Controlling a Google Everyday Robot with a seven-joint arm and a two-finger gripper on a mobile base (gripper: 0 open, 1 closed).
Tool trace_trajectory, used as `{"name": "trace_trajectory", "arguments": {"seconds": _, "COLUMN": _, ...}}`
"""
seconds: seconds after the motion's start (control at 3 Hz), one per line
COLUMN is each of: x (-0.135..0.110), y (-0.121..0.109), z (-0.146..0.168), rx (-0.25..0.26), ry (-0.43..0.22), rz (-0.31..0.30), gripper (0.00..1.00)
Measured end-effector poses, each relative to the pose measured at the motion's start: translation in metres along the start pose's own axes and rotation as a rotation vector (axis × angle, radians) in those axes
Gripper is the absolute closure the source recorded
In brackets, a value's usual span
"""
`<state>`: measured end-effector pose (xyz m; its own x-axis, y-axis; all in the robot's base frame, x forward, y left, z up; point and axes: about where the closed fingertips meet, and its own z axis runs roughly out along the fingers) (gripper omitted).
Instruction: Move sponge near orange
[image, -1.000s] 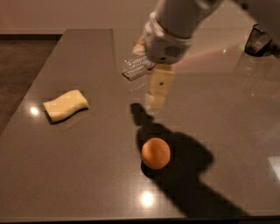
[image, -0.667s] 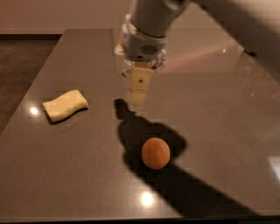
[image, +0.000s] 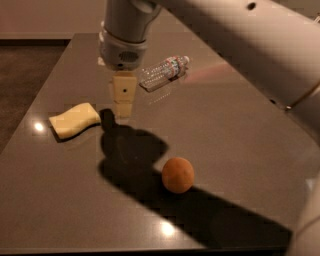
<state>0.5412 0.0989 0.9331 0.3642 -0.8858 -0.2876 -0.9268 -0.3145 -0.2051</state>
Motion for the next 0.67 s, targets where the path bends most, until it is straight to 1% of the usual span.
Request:
{"name": "trace_trajectory", "arguments": {"seconds": 0.33, "x": -0.027, "y": -0.012, "z": 0.026, "rx": -0.027, "ry": 0.014, "rz": -0.050, "gripper": 0.00}}
{"name": "trace_trajectory", "arguments": {"seconds": 0.67, "x": -0.045, "y": -0.018, "z": 0.046, "rx": -0.047, "ry": 0.032, "rz": -0.087, "gripper": 0.00}}
